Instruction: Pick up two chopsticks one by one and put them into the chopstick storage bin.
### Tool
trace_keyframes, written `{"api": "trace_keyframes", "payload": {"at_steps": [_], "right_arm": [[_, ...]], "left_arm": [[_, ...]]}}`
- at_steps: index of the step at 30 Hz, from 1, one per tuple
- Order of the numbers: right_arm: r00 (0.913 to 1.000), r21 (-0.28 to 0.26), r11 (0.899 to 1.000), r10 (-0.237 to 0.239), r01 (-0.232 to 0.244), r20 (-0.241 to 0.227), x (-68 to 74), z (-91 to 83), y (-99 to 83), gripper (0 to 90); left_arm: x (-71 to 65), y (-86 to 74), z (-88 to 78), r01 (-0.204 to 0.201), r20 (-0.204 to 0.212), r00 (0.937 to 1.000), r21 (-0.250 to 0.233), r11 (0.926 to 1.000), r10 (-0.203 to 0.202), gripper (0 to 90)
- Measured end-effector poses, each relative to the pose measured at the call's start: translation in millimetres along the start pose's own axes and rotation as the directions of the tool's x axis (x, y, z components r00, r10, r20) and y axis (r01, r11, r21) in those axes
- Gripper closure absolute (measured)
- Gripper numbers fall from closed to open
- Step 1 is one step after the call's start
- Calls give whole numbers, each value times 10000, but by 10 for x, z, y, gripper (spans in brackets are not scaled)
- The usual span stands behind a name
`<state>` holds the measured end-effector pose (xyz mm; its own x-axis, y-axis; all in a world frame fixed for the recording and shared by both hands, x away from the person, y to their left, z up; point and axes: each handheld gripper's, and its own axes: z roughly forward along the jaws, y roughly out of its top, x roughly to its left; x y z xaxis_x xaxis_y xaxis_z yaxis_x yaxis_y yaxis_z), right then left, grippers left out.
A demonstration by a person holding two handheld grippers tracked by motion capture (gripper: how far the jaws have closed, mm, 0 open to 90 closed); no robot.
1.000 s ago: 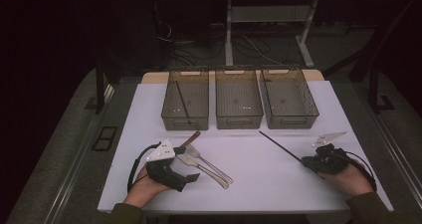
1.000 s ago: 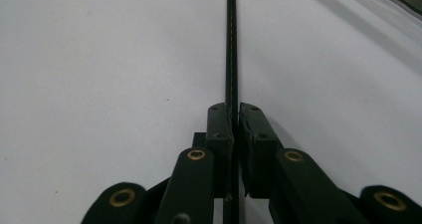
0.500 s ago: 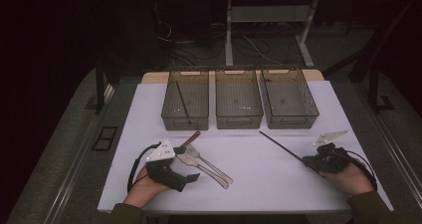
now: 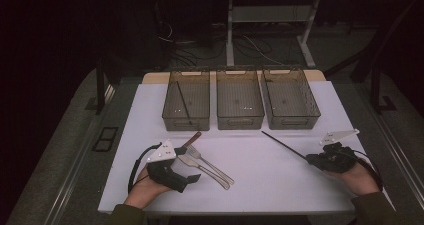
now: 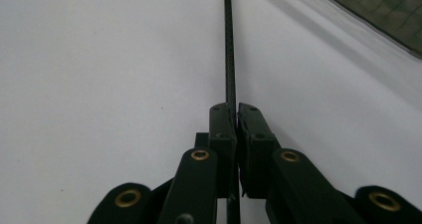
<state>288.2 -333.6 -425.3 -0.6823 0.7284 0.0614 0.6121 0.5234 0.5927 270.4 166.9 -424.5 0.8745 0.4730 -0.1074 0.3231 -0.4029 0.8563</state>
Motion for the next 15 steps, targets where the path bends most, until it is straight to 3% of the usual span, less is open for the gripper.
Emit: {"api": "trace_keyframes", "payload": {"at_steps": [15], "right_arm": [[9976, -1057, 9940, 218, -288, -663, -33, -166, 6, 856]], "left_arm": [[1, 1, 2, -3, 0, 10000, 6, 10000, 3, 0]]}}
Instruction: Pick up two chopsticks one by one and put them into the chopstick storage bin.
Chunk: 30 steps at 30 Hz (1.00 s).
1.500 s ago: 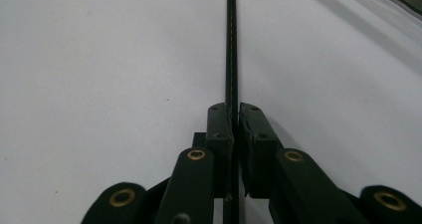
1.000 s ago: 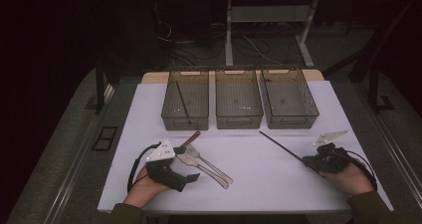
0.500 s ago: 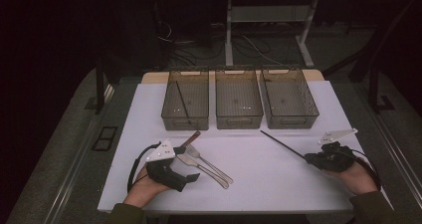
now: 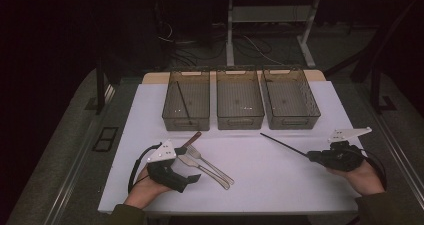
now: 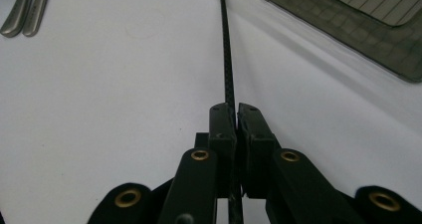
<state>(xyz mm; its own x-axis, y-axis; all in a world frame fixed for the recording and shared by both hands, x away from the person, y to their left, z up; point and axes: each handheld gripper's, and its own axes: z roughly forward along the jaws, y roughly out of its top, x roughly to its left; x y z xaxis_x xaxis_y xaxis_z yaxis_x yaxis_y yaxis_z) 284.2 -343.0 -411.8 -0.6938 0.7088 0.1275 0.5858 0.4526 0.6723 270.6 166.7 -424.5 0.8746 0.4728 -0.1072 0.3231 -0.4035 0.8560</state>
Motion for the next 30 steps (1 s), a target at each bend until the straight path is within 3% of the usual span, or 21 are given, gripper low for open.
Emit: {"api": "trace_keyframes", "payload": {"at_steps": [30], "right_arm": [[9971, -1402, 9901, -140, 34, -746, 93, -202, 102, 857]], "left_arm": [[-1, 0, 12, 21, 5, 10000, 17, 10000, -21, 0]]}}
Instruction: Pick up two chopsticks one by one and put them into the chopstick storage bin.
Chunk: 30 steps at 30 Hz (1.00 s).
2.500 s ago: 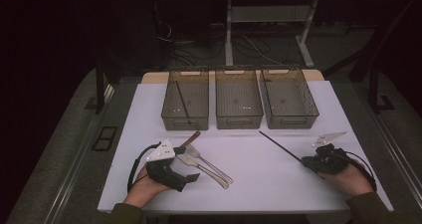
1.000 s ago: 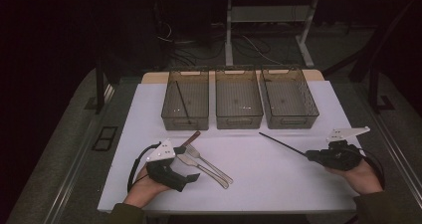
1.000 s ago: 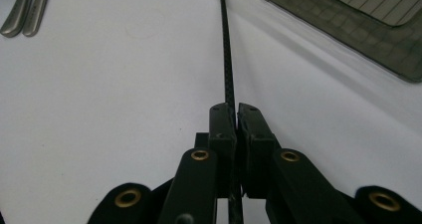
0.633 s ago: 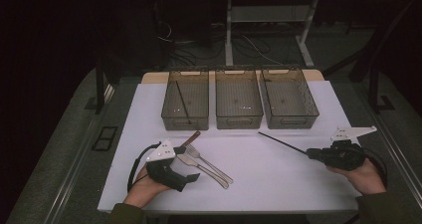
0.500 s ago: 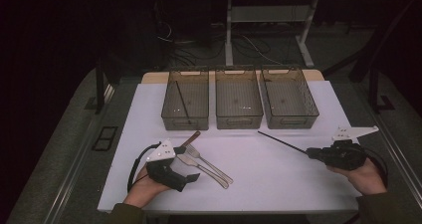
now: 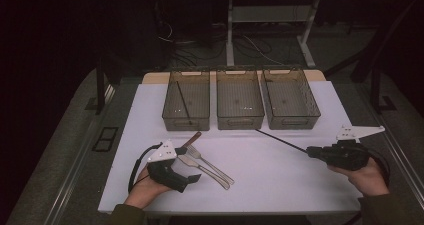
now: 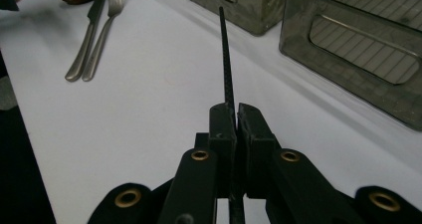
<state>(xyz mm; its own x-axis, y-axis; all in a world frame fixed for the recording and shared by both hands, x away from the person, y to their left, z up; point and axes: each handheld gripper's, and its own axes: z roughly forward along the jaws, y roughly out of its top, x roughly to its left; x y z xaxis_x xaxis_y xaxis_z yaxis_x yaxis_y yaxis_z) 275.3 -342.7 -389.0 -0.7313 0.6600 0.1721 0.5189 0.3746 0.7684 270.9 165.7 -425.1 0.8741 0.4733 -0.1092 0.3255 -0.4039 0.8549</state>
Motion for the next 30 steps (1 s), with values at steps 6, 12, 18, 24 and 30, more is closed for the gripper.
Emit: {"api": "trace_keyframes", "payload": {"at_steps": [6, 12, 18, 24, 30], "right_arm": [[10000, -239, 9997, -34, 32, -68, 27, -21, 46, 857], [9999, -468, 9989, -78, 71, -142, 51, -36, 102, 857], [9998, -668, 9977, -104, 92, -180, 73, -32, 163, 857], [9998, -741, 9972, -136, 124, -164, 86, -5, 233, 857], [9996, -831, 9964, -204, 189, -172, 112, 63, 354, 856]], "left_arm": [[-1, 0, 4, -30, -5, 10000, 37, 10000, 30, 0], [4, -1, 6, -25, -9, 10000, 55, 10000, 25, 0], [1, -2, 9, -3, 4, 10000, 53, 10000, 3, 0], [3, -4, 7, 20, -15, 10000, 40, 10000, -20, 0], [4, -4, 16, 63, 1, 10000, 7, 10000, -63, 0]]}}
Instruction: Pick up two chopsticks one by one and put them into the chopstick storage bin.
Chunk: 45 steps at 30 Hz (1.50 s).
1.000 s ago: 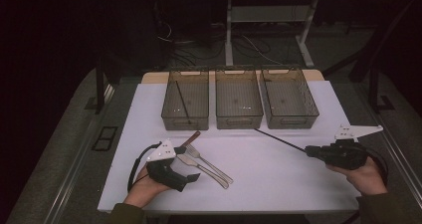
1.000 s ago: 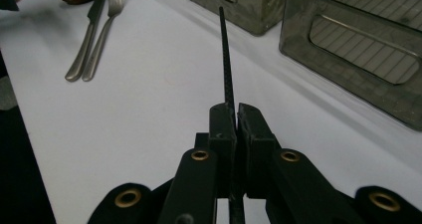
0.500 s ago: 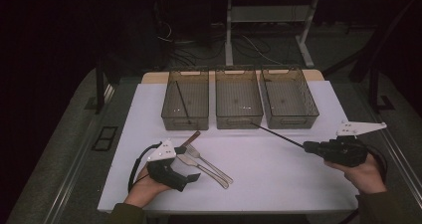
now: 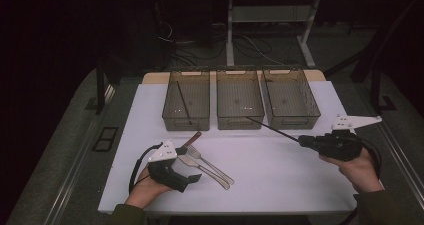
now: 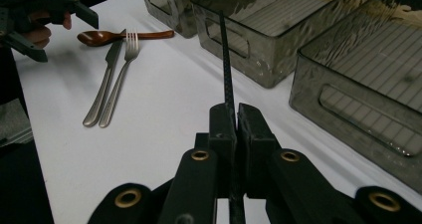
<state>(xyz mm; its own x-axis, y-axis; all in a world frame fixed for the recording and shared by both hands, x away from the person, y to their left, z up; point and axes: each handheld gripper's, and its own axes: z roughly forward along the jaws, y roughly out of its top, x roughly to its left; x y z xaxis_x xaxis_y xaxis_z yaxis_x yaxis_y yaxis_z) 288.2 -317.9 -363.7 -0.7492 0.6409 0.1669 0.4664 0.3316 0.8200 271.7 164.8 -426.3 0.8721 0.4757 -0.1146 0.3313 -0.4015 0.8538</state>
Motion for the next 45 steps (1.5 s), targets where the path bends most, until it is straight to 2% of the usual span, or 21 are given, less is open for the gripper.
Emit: {"api": "trace_keyframes", "payload": {"at_steps": [14, 17, 35, 45], "right_arm": [[9997, -44, 9999, -139, 140, 220, 104, 330, 315, 857], [9990, 38, 9998, -210, 208, 405, 125, 406, 376, 857], [9975, -206, 9996, -158, 172, 684, 213, 768, 781, 857], [9955, 90, 9995, -294, 287, 902, 251, 996, 1028, 857]], "left_arm": [[-2, -2, -5, 38, 29, 10000, -66, 10000, -38, 0], [1, 0, -7, 48, 46, 10000, -77, 10000, -47, 0], [-8, 8, -12, -11, 35, 10000, -166, 9999, 12, 0], [-14, 10, -7, 35, 49, 10000, -249, 9997, -34, 0]]}}
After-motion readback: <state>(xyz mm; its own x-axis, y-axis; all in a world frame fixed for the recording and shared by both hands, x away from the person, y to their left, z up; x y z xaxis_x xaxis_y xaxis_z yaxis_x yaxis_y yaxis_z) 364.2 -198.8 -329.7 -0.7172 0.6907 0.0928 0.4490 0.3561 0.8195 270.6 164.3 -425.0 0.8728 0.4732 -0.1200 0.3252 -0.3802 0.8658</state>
